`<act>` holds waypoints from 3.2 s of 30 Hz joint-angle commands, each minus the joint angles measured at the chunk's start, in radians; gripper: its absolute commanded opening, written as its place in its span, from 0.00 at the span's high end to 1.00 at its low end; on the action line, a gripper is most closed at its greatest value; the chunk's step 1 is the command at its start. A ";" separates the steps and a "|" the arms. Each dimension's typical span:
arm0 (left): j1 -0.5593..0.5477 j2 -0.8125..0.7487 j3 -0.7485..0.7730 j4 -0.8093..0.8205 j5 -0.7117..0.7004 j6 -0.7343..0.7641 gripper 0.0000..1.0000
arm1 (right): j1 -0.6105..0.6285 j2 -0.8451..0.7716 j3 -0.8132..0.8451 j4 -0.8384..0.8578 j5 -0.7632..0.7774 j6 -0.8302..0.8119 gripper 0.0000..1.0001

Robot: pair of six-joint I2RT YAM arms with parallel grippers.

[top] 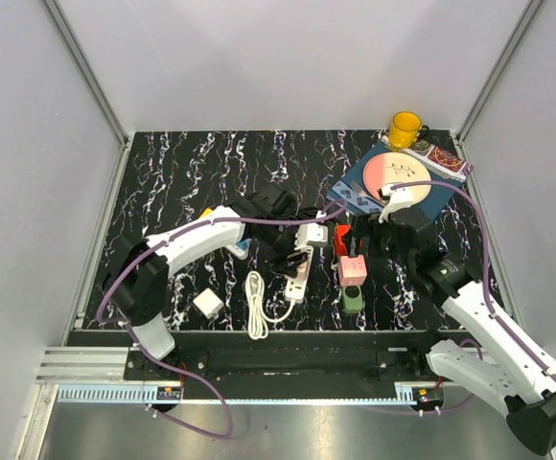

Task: Insert the plug
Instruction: Insert the plug into the socket.

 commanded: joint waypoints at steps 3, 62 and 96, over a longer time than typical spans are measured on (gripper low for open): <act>-0.006 0.038 0.068 0.064 0.030 0.034 1.00 | -0.009 -0.035 -0.010 0.015 -0.003 -0.006 0.00; -0.064 0.103 -0.330 0.563 -0.010 -0.306 1.00 | -0.009 -0.033 -0.027 0.058 -0.098 -0.046 0.00; -0.098 -0.060 -0.596 1.004 -0.134 -0.584 0.42 | -0.009 0.060 0.059 0.019 -0.253 -0.035 0.00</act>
